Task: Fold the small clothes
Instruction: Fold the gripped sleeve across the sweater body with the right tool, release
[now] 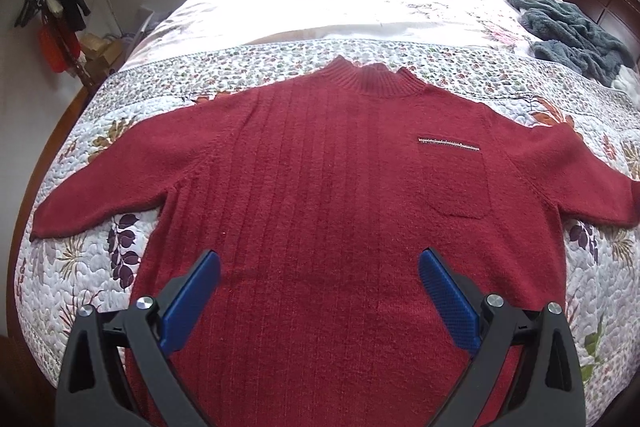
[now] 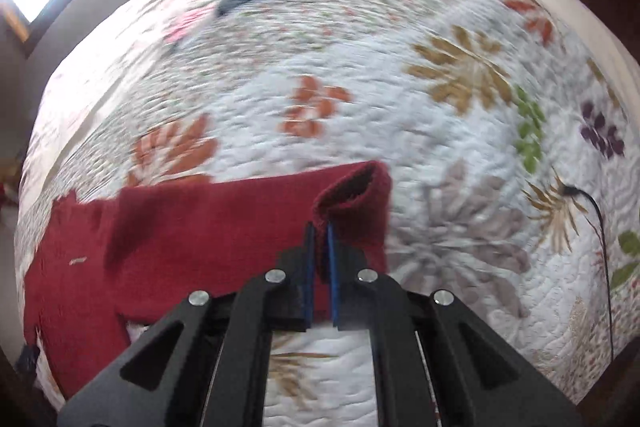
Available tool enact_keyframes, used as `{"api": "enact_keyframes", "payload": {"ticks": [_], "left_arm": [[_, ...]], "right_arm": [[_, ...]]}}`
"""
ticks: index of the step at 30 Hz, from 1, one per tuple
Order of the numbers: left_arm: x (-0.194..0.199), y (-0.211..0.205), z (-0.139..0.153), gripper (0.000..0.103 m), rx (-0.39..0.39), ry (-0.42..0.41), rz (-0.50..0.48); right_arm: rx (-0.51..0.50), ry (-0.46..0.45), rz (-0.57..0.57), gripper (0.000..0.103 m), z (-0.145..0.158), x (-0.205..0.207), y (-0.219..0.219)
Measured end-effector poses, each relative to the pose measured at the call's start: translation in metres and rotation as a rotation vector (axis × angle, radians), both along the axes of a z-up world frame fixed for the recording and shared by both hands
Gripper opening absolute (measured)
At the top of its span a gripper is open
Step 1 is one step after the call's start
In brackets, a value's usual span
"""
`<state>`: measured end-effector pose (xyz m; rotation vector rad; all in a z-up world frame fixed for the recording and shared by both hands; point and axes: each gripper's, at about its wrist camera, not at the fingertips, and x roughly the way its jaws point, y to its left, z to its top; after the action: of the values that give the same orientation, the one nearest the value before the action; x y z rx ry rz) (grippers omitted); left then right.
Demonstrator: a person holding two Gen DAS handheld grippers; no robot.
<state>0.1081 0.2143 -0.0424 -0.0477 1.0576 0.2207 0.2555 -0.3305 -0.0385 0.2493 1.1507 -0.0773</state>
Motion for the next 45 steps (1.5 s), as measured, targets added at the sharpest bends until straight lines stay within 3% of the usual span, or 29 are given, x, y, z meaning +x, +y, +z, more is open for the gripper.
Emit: {"api": "enact_keyframes", "payload": {"ticks": [11,26,32,36,39,41,45], "left_arm": [[0.007,0.014,-0.002,0.099,-0.024,-0.017,0.008],[0.000,0.051,-0.021,0.099,-0.044,0.013,0.053],[0.003,0.055,-0.027,0.099,-0.053,0.033,0.047],[0.012,0.053,-0.030,0.099,-0.057,0.047,0.038],[0.021,0.047,-0.029,0.099,-0.075,0.051,0.027],[0.031,0.040,-0.029,0.099,-0.100,0.054,0.012],[0.056,0.013,-0.031,0.099,-0.160,0.071,-0.035]], "right_arm": [[0.102,-0.054,0.325,0.004,0.027,0.011,0.182],[0.175,0.070,0.537,0.004,-0.029,0.017,0.349],[0.146,0.152,0.529,0.006,-0.069,0.025,0.367],[0.221,0.201,0.519,0.010,-0.084,0.026,0.361],[0.286,0.194,0.530,0.015,-0.076,0.023,0.352],[0.323,0.149,0.537,0.030,-0.060,0.016,0.338],[0.303,0.092,0.500,0.032,-0.039,0.003,0.296]]}}
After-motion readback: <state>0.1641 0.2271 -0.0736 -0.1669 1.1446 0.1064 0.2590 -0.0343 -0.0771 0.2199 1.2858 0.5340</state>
